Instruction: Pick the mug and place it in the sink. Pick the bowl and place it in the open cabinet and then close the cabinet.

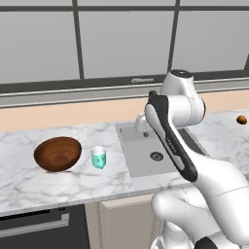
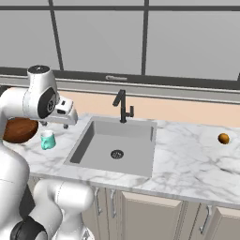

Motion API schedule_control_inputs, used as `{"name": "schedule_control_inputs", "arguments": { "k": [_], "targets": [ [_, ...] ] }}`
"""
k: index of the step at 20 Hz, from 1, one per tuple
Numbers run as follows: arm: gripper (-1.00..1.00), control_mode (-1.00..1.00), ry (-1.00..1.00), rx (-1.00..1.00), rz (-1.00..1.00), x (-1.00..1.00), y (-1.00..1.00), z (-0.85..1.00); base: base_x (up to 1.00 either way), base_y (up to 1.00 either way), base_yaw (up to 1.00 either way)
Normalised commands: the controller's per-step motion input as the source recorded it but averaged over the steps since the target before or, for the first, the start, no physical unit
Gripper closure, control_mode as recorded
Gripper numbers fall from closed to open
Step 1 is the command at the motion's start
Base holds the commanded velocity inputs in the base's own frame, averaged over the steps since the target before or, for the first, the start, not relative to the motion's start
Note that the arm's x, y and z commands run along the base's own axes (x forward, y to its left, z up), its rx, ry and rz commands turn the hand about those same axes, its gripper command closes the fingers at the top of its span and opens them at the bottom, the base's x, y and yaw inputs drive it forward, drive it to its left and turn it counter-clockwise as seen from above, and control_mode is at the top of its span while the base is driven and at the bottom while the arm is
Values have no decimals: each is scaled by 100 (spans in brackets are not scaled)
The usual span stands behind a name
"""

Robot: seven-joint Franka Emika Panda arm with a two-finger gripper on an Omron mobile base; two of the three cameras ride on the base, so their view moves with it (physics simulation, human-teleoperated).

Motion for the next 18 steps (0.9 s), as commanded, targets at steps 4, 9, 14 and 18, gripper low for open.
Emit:
{"name": "schedule_control_inputs", "arguments": {
  "k": [4,9,14,18],
  "targets": [
    [-100,-100,0,-2,0,-22,40,-20,0,0,0],
    [-100,-100,0,-2,0,-3,51,-24,0,0,0],
    [-100,-100,0,0,0,0,37,-20,0,0,0],
    [-100,-100,0,0,0,0,34,-28,0,0,0]
  ]
}}
